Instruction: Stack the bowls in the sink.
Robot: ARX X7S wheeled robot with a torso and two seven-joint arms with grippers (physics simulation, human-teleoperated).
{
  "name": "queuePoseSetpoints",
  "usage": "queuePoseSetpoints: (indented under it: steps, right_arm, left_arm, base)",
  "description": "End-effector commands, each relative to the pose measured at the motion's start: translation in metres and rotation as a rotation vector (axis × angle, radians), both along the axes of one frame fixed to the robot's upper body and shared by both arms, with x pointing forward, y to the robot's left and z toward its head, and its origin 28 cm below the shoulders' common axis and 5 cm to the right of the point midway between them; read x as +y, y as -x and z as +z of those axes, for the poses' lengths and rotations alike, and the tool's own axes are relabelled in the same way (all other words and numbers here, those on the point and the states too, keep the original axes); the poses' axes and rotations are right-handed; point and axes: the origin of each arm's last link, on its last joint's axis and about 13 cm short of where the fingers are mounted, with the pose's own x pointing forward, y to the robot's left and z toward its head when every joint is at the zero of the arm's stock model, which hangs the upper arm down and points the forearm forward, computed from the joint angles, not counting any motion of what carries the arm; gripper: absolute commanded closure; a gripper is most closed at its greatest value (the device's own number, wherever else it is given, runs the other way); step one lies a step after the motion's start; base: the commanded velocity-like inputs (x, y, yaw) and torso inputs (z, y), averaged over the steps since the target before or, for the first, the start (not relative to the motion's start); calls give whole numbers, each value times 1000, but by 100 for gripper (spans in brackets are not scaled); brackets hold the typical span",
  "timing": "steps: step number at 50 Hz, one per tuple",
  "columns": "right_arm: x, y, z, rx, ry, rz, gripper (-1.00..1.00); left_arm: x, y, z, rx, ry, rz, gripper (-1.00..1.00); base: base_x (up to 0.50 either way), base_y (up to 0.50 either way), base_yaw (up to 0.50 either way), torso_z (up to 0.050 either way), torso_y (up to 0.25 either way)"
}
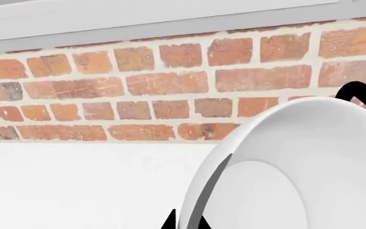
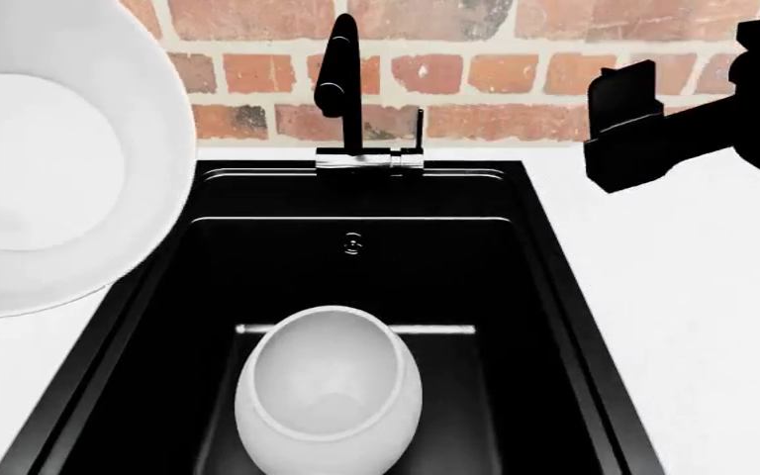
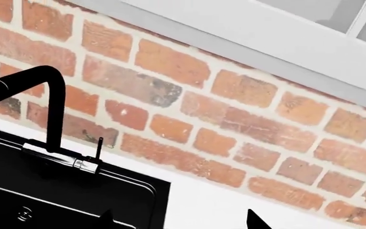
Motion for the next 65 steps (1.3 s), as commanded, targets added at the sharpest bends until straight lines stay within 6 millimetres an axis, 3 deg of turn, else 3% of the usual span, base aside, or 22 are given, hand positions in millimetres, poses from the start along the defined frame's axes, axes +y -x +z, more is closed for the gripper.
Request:
queuePoseSetpoints:
  steps: [1, 17, 65]
  right_arm:
    - [-9, 7, 5, -34, -9, -60, -100]
    - [-17, 11, 1, -27, -10, -95, -100]
    - [-21, 5, -12, 8, -22, -106, -100]
  left_arm:
    - [-4, -13, -8, 5, 2, 11, 100]
    - [-8, -48, -34, 72, -20, -4, 100]
    - [-30, -80, -59, 112, 16, -117, 100]
  base:
    - [0, 0, 0, 0, 0]
    - [0, 0, 0, 0, 1]
    - [0, 0, 0, 0, 0]
